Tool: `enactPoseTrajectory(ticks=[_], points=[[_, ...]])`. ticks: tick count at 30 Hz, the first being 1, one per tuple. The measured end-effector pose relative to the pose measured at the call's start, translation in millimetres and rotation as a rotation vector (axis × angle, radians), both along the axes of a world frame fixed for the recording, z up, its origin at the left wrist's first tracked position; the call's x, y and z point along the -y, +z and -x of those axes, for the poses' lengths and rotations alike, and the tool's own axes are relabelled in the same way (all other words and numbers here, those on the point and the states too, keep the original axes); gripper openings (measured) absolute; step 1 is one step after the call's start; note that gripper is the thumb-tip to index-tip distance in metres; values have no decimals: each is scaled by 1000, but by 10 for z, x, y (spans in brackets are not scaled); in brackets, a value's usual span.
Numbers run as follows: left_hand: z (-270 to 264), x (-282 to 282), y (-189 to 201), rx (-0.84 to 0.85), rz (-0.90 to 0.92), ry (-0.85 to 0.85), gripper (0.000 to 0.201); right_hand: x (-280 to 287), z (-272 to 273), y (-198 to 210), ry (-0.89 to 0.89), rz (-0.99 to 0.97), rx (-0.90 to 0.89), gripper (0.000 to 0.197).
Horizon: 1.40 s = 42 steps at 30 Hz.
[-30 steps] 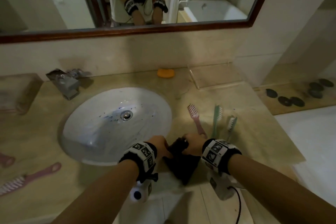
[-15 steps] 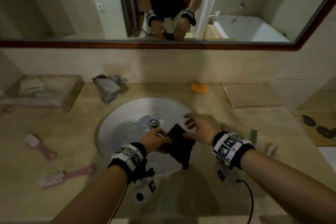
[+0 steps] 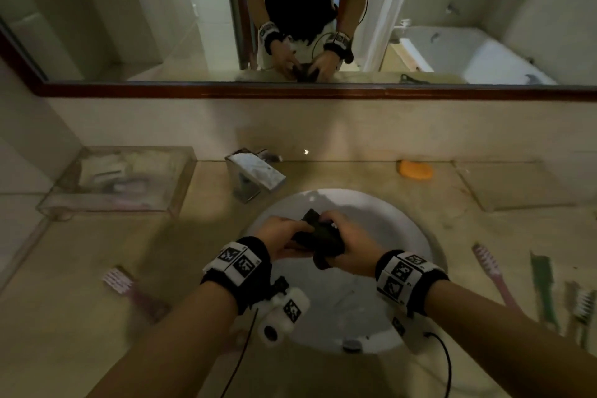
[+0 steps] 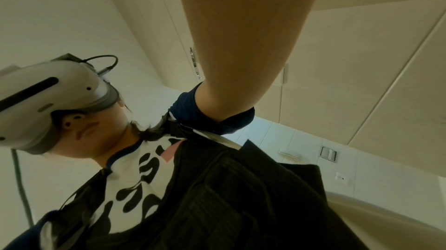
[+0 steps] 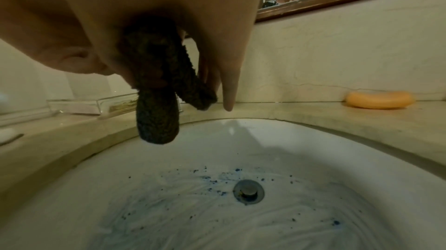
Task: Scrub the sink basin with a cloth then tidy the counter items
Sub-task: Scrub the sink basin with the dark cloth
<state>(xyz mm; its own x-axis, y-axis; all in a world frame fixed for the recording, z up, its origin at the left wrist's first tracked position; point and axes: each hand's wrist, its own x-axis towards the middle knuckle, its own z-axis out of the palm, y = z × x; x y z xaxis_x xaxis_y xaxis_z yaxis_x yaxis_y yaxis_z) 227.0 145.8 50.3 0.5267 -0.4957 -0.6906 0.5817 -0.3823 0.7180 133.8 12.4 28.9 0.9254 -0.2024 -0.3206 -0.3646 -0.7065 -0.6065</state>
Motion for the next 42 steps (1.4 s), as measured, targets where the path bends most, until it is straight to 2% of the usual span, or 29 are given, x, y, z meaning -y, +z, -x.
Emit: enactPoseTrajectory(ticks=[4, 6, 8, 10, 11, 12, 17, 20, 22, 27, 30, 33, 37, 40, 42], points=[[-199, -108, -20, -6, 8, -96, 29, -74, -161, -28, 0, -2, -26, 55], [-342, -138, -66, 91, -50, -193, 35, -38, -247, -54, -24, -5, -55, 53], [-516, -190, -155, 326, -212, -304, 39, 17, -323, -87, -43, -8, -115, 49], [-696, -297, -245, 672, -493, -531, 41, 77, -397, -167, -56, -13, -187, 45], [-769, -357, -285, 797, -601, -660, 45, 106, -438, -219, -59, -11, -230, 44], [-813, -420, -295, 854, -664, -753, 51, 129, -484, -275, -53, 0, -270, 44], [-1139, -610, -375, 877, -891, -1086, 83, 133, -836, -561, -97, 87, -308, 36], [-1239, -658, -537, 822, -943, -1215, 103, 61, -1091, -741, -145, 56, -340, 47], [-1236, -646, -639, 805, -903, -1230, 108, -6, -1235, -858, -179, 20, -355, 51], [-1238, -645, -846, 855, -863, -1243, 131, -226, -1451, -1138, -181, -38, -324, 40], [-1232, -648, -896, 861, -866, -1242, 132, -365, -1534, -1228, -220, -96, -253, 37], [-1279, -639, -878, 858, -852, -1270, 124, -515, -1562, -1278, -239, -153, -211, 39], [-1296, -669, -902, 874, -864, -1302, 138, -661, -1542, -1270, -216, -248, -178, 42], [-1258, -649, -848, 867, -842, -1250, 127, -731, -1483, -1222, -127, -284, -167, 41], [-1234, -618, -778, 865, -811, -1196, 108, -803, -1371, -1144, 1, -291, -191, 43]])
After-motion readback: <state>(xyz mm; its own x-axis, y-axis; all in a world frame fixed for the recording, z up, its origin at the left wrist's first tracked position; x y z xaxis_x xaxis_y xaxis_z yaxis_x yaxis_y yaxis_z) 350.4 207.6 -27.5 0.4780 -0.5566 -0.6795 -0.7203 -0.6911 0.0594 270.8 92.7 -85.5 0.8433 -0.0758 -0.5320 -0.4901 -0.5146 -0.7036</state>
